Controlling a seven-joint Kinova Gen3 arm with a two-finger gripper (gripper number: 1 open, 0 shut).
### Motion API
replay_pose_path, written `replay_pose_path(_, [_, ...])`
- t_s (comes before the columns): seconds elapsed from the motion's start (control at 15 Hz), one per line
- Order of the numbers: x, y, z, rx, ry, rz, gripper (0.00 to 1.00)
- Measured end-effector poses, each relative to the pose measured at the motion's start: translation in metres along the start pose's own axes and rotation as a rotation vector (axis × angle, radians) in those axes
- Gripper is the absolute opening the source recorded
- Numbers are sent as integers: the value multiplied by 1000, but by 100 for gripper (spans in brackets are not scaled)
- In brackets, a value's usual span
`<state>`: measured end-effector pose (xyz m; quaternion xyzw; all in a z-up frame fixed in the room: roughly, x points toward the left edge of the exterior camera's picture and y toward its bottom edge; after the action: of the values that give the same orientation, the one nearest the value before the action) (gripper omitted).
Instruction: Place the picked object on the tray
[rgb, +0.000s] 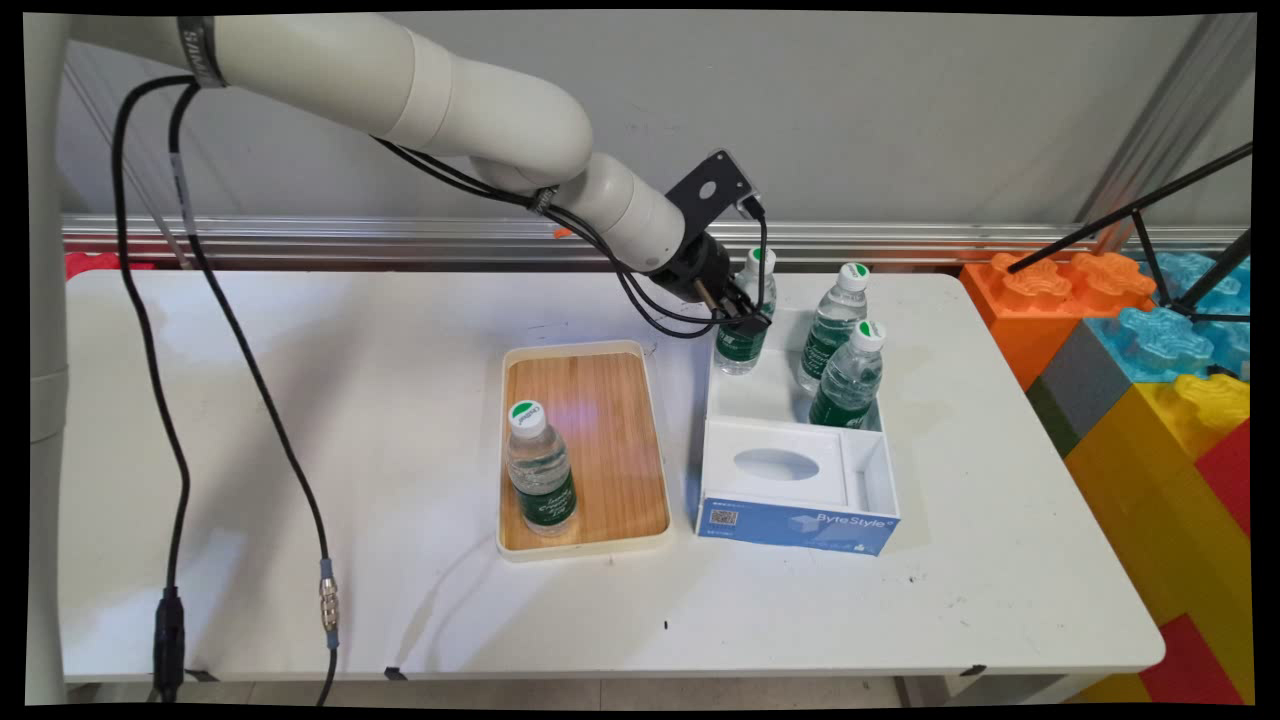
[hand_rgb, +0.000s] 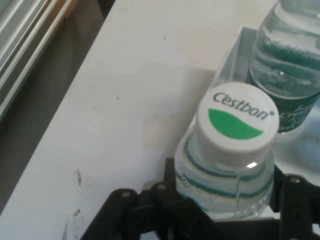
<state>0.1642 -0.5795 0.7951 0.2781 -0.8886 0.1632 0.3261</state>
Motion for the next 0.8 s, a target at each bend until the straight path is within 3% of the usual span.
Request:
replay_pose_path(0.4, [20,3,-20,16,33,-28,0])
replay_pose_path(0.8, [63,4,-61,32,75,-74,0])
